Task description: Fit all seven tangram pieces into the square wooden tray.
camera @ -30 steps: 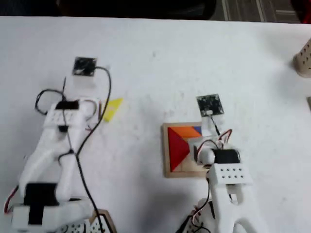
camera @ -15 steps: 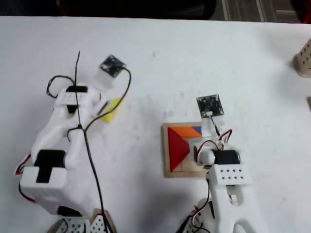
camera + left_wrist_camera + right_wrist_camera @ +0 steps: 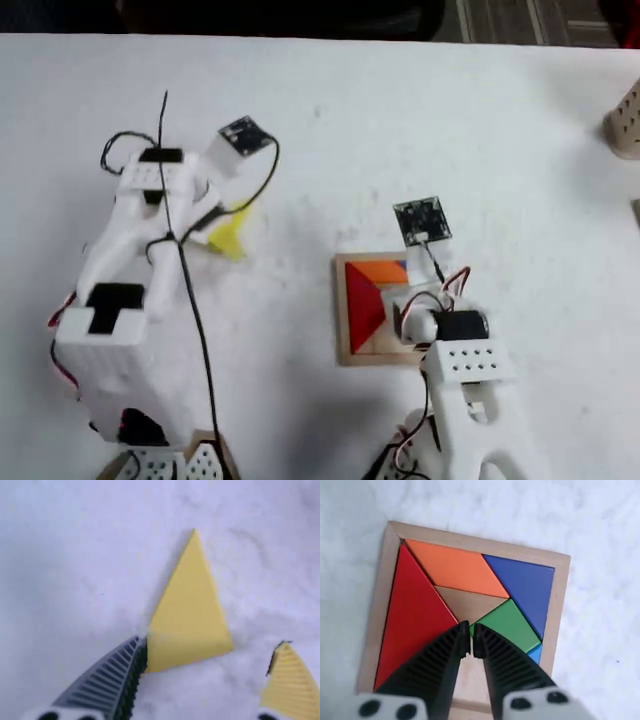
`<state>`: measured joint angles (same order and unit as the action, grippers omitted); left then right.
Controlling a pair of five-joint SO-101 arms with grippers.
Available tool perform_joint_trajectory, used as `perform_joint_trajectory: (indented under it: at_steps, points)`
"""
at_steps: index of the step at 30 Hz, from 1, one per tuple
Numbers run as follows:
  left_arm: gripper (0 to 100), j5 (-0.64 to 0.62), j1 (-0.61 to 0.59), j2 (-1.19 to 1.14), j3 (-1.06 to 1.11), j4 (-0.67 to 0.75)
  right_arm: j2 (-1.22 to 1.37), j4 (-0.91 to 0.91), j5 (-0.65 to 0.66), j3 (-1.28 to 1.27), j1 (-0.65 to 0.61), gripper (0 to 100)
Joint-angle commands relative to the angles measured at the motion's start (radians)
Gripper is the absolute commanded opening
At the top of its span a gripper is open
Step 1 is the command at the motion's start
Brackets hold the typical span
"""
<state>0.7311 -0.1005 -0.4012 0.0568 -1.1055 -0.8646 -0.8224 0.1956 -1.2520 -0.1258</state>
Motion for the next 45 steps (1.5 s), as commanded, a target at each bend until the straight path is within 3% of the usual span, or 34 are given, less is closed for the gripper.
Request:
perform_joint_trajectory:
  at_steps: [1, 4, 9, 18, 25, 35, 45]
  points:
    - [40, 0.012, 0.019, -0.082, -0.181, -0.043, -0.021, 0.022, 0.009, 0.005, -0.004, 1.7]
    - [40, 0.012, 0.021, -0.191, -0.288, -0.058, -0.021, 0.022, 0.009, 0.005, -0.004, 1.7]
    - [40, 0.018, 0.018, -0.328, -0.468, -0.201, -0.019, 0.022, 0.009, 0.003, -0.004, 1.7]
    - [37, 0.023, -0.036, -0.372, -0.606, -0.456, -0.019, 0.022, 0.009, 0.003, -0.004, 1.7]
    - [31, -0.011, -0.084, -0.383, -0.578, -0.47, -0.019, 0.022, 0.009, 0.003, -0.004, 1.7]
    - [35, -0.339, 0.004, -0.371, -0.519, -0.451, -0.019, 0.022, 0.011, 0.003, -0.004, 1.7]
    - [35, -0.351, 0.065, -0.374, -0.512, -0.319, -0.021, 0.022, 0.011, 0.003, -0.002, 1.7]
